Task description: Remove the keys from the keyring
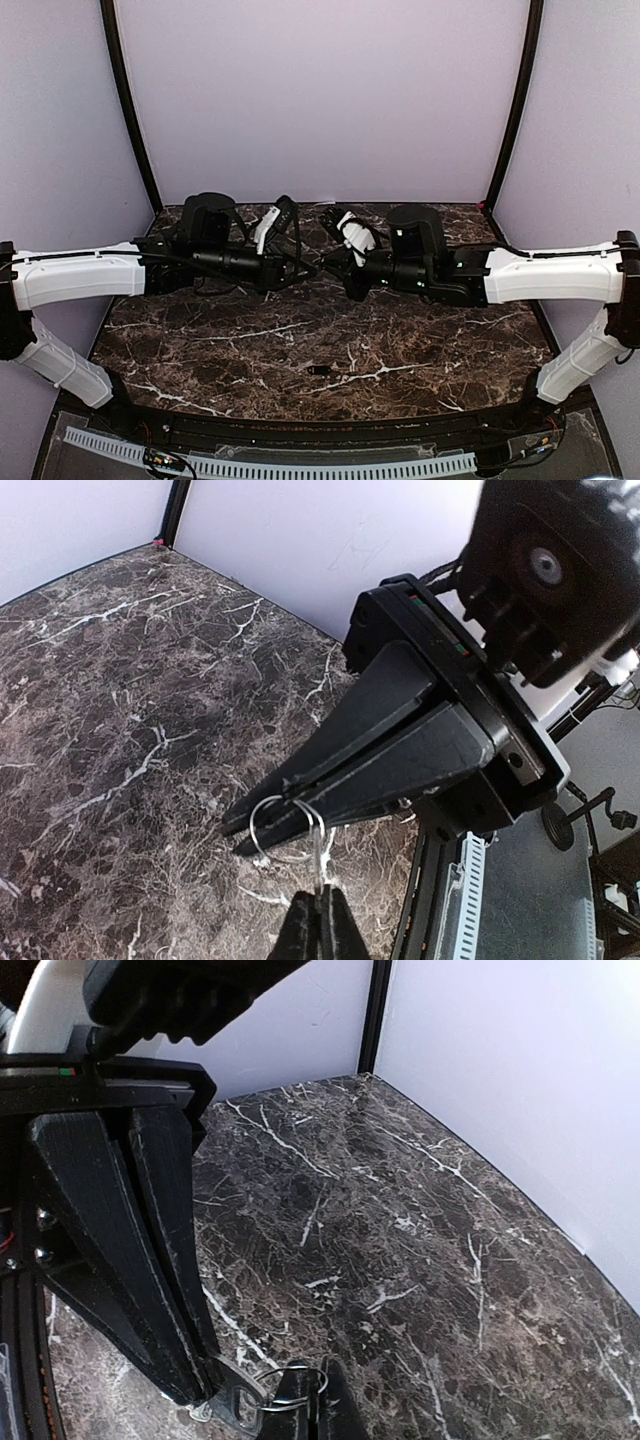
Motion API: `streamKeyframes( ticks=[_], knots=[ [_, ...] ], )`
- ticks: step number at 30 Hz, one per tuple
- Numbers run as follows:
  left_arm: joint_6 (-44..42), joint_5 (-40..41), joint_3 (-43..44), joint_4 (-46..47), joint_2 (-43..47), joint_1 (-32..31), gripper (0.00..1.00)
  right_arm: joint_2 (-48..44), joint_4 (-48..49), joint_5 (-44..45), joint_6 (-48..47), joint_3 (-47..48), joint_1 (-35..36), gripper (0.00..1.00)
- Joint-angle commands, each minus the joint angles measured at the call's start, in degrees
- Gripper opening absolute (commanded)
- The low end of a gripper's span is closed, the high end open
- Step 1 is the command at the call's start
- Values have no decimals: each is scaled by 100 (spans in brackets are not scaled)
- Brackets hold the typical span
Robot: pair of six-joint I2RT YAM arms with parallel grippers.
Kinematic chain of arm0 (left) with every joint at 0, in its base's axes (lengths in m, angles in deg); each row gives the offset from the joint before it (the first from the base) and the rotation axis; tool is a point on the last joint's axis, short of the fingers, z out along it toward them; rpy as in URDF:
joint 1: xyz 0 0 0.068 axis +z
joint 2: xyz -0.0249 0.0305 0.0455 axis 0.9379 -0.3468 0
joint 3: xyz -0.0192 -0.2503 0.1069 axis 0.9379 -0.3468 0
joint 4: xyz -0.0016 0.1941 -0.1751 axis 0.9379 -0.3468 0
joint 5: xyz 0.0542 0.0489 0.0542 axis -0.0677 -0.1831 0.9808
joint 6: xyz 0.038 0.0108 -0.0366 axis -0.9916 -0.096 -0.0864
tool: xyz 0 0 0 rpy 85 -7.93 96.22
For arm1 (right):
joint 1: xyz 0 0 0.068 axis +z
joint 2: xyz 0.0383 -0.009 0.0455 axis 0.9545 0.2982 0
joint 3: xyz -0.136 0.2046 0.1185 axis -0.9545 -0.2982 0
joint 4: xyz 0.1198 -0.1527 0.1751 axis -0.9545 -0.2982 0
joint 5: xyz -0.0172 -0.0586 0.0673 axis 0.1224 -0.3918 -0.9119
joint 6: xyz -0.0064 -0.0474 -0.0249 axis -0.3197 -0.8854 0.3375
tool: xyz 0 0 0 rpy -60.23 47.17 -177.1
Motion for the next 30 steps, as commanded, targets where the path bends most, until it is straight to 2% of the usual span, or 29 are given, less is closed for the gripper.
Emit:
streamKeyframes(
  ticks=[1,22,30],
  knots=[
    [-40,-341,325,199,47,-185,0,158,-106,664,-638,116,207,0],
    [271,-13,208,416,138,-185,0,300,67,2065,-2185,-310,1220,0],
    [318,-222,170,577,112,-185,0,384,71,2082,-2341,-236,1400,0]
  ],
)
